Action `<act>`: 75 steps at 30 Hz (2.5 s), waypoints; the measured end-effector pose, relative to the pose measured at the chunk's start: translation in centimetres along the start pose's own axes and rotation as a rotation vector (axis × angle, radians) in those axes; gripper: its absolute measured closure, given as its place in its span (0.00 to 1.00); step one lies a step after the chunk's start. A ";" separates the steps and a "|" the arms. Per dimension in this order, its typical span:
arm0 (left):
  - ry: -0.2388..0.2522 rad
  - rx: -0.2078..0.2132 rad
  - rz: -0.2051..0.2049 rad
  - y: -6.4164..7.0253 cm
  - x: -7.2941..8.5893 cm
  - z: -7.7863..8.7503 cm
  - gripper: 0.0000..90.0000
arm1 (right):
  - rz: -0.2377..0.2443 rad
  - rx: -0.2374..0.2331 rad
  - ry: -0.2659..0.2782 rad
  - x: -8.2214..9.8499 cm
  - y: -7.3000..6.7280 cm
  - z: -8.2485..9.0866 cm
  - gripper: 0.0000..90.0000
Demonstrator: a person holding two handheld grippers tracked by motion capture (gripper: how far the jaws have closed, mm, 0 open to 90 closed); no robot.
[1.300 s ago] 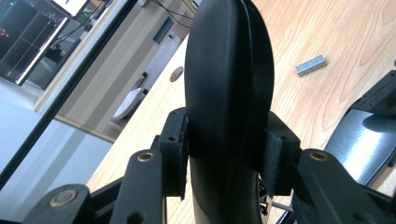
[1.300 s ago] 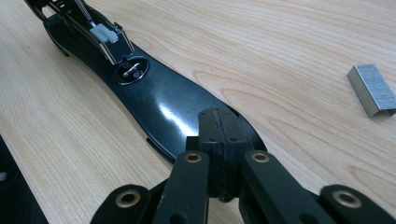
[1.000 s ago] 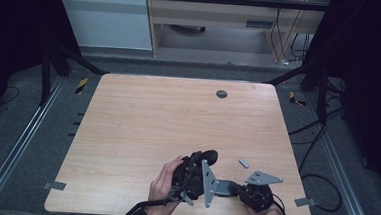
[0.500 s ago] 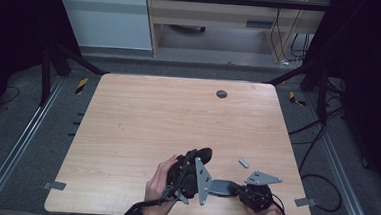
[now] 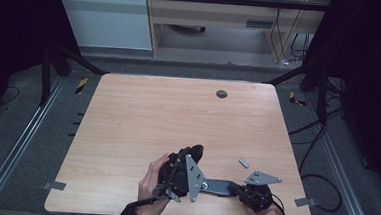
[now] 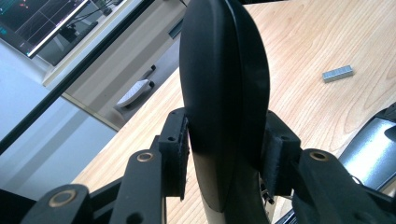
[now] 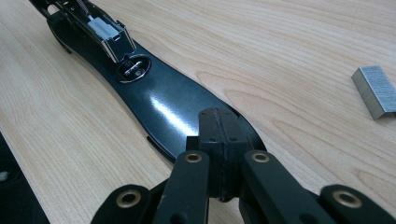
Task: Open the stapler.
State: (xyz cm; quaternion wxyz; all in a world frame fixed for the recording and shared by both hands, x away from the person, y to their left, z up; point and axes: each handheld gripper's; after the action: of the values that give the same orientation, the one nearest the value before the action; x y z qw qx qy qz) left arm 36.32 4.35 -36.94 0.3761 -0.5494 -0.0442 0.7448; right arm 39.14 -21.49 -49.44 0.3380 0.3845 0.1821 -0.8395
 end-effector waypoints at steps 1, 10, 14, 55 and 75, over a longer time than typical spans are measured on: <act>-0.002 -0.001 -0.002 -0.1 0.0 0.1 0.64 | 0.000 0.001 0.000 0.0 0.0 0.0 1.00; 0.002 -0.008 0.032 -1.2 0.5 0.6 0.64 | -0.009 0.002 -0.003 0.0 0.0 0.0 1.00; 0.006 -0.009 0.045 -1.5 0.7 0.8 0.63 | -0.010 0.002 -0.004 0.0 0.0 0.0 1.00; 0.016 -0.023 0.173 -5.0 3.2 2.5 0.60 | -0.013 -0.003 -0.007 0.0 0.0 0.0 1.00; 0.029 -0.017 0.278 -7.0 5.6 3.5 0.59 | -0.005 -0.002 -0.002 0.0 0.1 0.0 1.00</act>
State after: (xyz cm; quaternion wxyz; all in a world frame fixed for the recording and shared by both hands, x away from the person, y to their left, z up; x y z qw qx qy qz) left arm 36.27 13.95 -36.60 0.2653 -0.5642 0.0317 0.7813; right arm 39.25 -21.52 -49.44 0.3365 0.3828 0.1836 -0.8406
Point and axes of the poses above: each handheld gripper's, and its own axes: z roughly backward along the jaws, x roughly out of its underside, y roughly to its right, and after that the axes turned 6 degrees about z, right-handed
